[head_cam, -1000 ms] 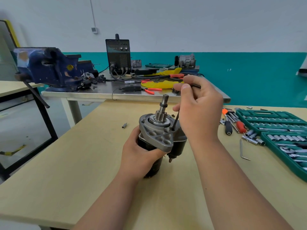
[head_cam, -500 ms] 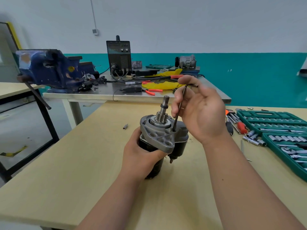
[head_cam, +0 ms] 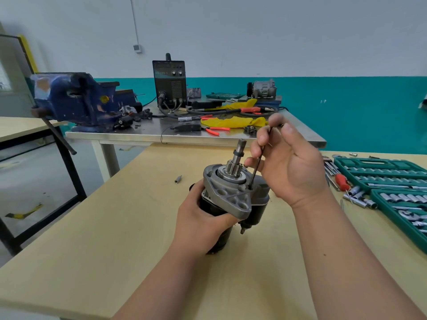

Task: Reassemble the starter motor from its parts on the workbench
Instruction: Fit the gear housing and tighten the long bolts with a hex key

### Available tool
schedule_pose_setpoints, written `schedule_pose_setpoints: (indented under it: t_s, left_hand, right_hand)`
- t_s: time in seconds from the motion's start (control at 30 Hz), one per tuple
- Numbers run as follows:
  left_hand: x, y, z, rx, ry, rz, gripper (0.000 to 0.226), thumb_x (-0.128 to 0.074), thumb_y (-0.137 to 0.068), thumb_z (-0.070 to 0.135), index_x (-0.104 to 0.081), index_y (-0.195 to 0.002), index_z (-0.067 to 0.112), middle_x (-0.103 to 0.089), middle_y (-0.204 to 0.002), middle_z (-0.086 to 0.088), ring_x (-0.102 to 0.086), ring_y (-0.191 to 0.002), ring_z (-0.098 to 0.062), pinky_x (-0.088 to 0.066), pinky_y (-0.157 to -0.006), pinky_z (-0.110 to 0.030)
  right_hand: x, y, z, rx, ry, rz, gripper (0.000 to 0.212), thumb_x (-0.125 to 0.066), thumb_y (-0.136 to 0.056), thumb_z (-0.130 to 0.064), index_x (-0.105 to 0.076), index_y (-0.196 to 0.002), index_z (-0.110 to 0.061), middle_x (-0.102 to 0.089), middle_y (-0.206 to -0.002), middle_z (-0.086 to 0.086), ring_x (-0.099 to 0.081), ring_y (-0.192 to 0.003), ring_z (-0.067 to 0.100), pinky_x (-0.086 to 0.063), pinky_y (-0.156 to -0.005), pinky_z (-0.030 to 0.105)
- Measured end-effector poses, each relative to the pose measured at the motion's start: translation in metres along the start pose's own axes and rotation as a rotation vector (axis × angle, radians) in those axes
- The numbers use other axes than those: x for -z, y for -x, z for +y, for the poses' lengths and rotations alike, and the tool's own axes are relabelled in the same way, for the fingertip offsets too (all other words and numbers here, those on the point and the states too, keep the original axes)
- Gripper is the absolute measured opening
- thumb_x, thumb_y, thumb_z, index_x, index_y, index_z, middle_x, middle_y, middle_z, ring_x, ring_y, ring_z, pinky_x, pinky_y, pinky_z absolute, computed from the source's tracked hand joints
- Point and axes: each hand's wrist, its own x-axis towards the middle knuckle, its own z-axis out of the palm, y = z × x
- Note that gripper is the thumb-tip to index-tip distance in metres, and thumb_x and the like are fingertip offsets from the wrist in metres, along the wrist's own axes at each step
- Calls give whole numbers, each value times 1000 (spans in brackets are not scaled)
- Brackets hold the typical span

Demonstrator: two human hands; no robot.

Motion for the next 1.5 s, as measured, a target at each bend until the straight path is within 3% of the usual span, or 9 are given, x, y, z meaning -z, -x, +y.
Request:
schedule_pose_setpoints:
  t_s: [0.17, 0.47, 0.8, 1.0, 1.27, 1.4, 1.5]
  left_hand:
    - [1, 1, 1, -11, 1, -21, 64, -86, -53, 38, -61, -112, 46, -70, -109, 18, -65, -99, 1, -47, -78, -8]
    - [-2, 1, 4, -19, 0, -2, 63, -86, -51, 39, -63, -109, 48, -71, -106, 19, -65, -97, 3, -47, -74, -6]
    - [-3, 1, -2, -9, -5, -4, 70, -88, -51, 39, -62, -116, 41, -70, -109, 18, -65, -101, 0, -52, -79, -14]
    - [-3, 1, -3, -22, -7, -4, 73, -89, -52, 43, -61, -119, 40, -70, -112, 18, -65, -103, 0, -50, -82, -13]
    - [-2, 1, -5, -16, -28, -6, 72, -89, -54, 43, -60, -120, 39, -69, -113, 18, -65, -105, -1, -53, -84, -23]
    - [-3, 1, -4, -17, -38, 4, 73, -90, -53, 45, -61, -120, 40, -69, -112, 19, -64, -103, 1, -51, -82, -14]
    - [-4, 0, -3, -6, -23, 12, 71, -89, -52, 43, -61, -117, 42, -70, -109, 19, -66, -100, 1, -51, -79, -12]
  right_hand:
    - [1, 5, -3, 55, 131, 105, 24, -47, -91, -25, -69, -82, -27, -56, -72, -1, -57, -65, 18, -53, -58, 36]
    - [-7, 12, -9, 174, 583, 420, 16, -55, -86, -33, -71, -81, -32, -60, -62, -3, -62, -60, 19, -53, -58, 36]
    - [-16, 17, -13, 306, 853, 552, 15, -60, -92, -26, -68, -79, -30, -62, -57, -8, -63, -50, 10, -51, -49, 19]
    - [-24, 17, -14, 346, 987, 570, 22, -58, -92, -24, -65, -72, -33, -63, -59, -7, -64, -49, 10, -55, -49, 25]
    - [-22, 8, -18, 244, 932, 551, 32, -50, -91, -14, -68, -81, -39, -60, -51, -7, -61, -45, 10, -49, -45, 18]
    - [-21, 2, -17, 151, 848, 545, 30, -45, -91, -16, -68, -82, -32, -55, -46, -5, -59, -45, 12, -50, -52, 27]
    - [-18, 0, -14, -8, 277, 394, 30, -38, -97, -15, -63, -82, -17, -51, -50, -1, -50, -45, 17, -45, -51, 27]
